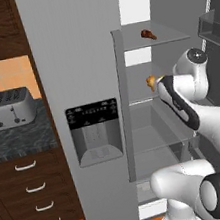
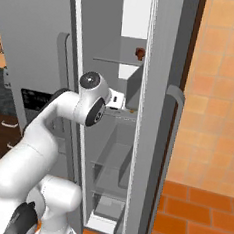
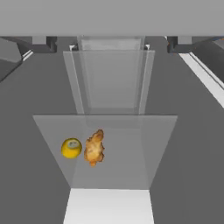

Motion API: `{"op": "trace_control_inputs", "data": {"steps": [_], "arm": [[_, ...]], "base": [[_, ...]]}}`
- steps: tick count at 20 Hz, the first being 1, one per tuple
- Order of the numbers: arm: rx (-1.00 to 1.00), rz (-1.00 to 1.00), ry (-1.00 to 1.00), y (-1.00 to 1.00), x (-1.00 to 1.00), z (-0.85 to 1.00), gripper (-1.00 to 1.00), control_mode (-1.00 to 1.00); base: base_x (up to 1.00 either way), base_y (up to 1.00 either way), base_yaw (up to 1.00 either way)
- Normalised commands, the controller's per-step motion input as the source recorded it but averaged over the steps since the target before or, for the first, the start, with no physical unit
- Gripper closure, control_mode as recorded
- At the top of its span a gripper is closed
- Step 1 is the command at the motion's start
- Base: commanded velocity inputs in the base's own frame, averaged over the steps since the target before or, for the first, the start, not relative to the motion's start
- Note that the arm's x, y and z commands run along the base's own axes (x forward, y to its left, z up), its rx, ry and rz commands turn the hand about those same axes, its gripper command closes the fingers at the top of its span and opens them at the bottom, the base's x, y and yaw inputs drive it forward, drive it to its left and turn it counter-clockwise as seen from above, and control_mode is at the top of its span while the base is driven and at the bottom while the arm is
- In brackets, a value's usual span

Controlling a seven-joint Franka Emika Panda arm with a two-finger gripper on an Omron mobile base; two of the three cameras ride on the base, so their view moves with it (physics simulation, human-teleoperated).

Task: Place one lemon and one chicken drumstick in each tupperware on the nearby counter, to pack two identical lunches.

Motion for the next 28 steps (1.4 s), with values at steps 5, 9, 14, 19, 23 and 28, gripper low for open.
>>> {"op": "trace_control_inputs", "data": {"steps": [5,9,14,19,23,28], "arm": [[0.1,-0.04,0.04,-0.21,0.48,-0.08,-1.0,-1.0],[0.05,0.0,0.01,-0.04,0.39,-0.01,-1.0,-1.0],[-0.01,0.0,0.0,-0.04,0.25,0.04,-1.0,-1.0],[-0.01,0.0,0.0,-0.03,0.53,-0.01,-1.0,-1.0],[0.0,0.0,0.0,-0.27,0.36,-0.12,-1.0,-1.0],[0.0,0.0,0.0,-0.14,0.39,-0.28,-1.0,-1.0]], "base": [[0.0,0.0,0.0],[0.0,0.0,0.0],[0.0,0.0,0.0],[0.0,0.0,0.0],[0.0,0.0,0.0],[0.0,0.0,0.0]]}}
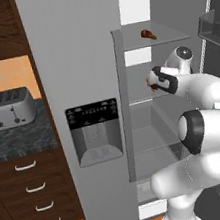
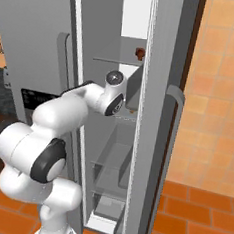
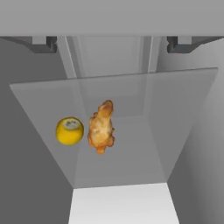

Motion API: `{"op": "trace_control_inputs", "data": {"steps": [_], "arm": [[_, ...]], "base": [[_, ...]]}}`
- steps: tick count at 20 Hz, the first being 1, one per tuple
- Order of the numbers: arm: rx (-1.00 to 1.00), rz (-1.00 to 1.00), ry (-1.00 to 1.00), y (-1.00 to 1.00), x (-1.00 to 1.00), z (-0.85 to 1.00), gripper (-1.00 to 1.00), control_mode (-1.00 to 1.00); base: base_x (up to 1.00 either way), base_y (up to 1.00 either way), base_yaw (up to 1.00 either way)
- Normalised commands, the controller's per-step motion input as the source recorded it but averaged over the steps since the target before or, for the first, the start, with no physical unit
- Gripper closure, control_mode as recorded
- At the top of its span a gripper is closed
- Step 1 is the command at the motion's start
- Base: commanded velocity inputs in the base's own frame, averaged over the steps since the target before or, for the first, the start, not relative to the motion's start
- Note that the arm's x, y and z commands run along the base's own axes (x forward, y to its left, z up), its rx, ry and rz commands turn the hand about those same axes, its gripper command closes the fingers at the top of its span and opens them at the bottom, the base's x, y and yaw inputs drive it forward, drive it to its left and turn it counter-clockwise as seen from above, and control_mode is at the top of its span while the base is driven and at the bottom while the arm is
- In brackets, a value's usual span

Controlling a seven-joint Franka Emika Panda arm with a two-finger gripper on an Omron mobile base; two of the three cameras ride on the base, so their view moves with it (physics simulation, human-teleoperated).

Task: Place one lemon and one chicken drumstick in each tupperware on the nearby counter, to pack two identical lunches.

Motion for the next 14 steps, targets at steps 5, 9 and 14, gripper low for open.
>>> {"op": "trace_control_inputs", "data": {"steps": [5,9,14], "arm": [[0.0,0.0,0.0,0.0,0.48,-0.27,-1.0,-1.0],[0.0,0.0,0.0,-0.1,0.37,-0.13,-1.0,-1.0],[0.0,0.0,0.0,-0.21,0.27,-0.08,-1.0,-1.0]], "base": [[0.0,0.0,0.0],[0.0,0.0,0.0],[0.0,0.0,0.0]]}}
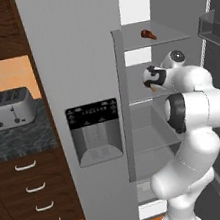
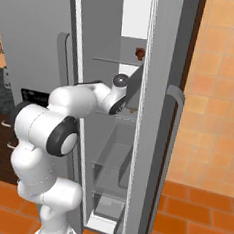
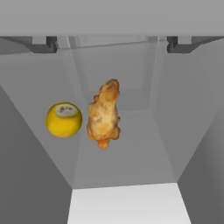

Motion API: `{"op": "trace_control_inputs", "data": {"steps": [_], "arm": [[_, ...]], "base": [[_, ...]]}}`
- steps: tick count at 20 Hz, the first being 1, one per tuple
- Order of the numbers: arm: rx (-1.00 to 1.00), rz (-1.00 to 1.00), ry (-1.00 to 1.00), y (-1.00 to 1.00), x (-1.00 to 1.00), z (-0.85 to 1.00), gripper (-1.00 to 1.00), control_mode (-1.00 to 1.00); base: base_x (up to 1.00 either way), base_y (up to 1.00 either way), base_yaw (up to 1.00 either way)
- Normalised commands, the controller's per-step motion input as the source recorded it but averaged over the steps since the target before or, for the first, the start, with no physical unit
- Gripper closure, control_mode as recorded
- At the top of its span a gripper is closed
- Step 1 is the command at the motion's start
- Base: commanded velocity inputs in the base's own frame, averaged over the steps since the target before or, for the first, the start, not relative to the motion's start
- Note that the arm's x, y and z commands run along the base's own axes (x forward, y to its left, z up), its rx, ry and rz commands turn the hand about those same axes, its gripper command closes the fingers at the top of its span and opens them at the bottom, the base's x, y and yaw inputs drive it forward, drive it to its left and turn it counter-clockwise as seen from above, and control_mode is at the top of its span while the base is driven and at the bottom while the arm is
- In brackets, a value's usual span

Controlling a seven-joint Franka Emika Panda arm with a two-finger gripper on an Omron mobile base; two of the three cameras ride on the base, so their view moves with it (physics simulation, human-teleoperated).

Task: Place one lemon and one chicken drumstick in each tupperware on the nearby counter, to pack two identical lunches.

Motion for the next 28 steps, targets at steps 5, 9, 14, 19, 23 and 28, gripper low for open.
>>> {"op": "trace_control_inputs", "data": {"steps": [5,9,14,19,23,28], "arm": [[0.0,0.0,0.0,-0.12,0.37,-0.15,-1.0,-1.0],[0.0,0.0,0.0,-0.03,0.46,-0.25,-1.0,-1.0],[0.0,0.0,0.0,-0.02,0.48,-0.26,-1.0,-1.0],[0.0,0.0,0.0,-0.08,0.35,-0.28,-1.0,-1.0],[0.0,0.0,0.0,-0.09,0.26,-0.28,-1.0,-1.0],[0.0,0.0,0.0,0.0,0.44,-0.23,-1.0,-1.0]], "base": [[0.0,0.0,0.0],[0.0,0.0,0.0],[0.0,0.0,0.0],[0.0,0.0,0.0],[0.0,0.0,0.0],[0.0,0.0,0.0]]}}
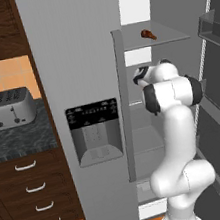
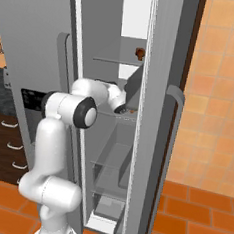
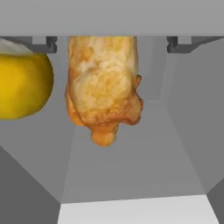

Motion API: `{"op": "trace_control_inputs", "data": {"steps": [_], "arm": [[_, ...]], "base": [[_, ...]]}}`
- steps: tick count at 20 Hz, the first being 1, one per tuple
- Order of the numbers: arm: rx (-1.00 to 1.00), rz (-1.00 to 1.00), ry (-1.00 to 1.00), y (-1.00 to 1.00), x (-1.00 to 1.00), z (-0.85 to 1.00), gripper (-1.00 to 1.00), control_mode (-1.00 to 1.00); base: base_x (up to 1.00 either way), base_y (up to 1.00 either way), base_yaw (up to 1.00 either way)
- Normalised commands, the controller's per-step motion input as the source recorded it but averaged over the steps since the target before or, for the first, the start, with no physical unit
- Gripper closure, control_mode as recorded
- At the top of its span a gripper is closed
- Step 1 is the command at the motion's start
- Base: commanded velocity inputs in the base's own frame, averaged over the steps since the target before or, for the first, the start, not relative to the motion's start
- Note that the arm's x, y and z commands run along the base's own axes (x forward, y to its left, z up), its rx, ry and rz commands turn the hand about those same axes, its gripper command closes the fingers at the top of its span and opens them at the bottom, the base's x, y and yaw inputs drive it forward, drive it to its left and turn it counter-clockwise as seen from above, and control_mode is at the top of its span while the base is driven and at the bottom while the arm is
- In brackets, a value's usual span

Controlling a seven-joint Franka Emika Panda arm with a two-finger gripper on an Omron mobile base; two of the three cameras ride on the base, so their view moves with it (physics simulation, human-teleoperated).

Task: Place one lemon and one chicken drumstick in each tupperware on the nearby counter, to pack two identical lunches.

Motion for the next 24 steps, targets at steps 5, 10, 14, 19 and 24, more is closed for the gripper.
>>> {"op": "trace_control_inputs", "data": {"steps": [5,10,14,19,24], "arm": [[0.0,0.01,0.0,0.0,0.46,-0.2,1.0,-1.0],[0.01,0.13,0.0,-0.03,-0.51,0.12,1.0,-1.0],[0.12,0.07,0.02,0.01,-1.0,0.0,1.0,-1.0],[-0.11,0.11,-0.08,0.34,-1.0,0.45,1.0,-1.0],[-0.22,0.22,0.14,0.5,-0.95,0.9,1.0,-1.0]], "base": [[0.0,0.0,0.0],[0.0,0.0,0.0],[0.0,0.0,0.0],[0.0,0.0,0.0],[0.0,0.0,0.0]]}}
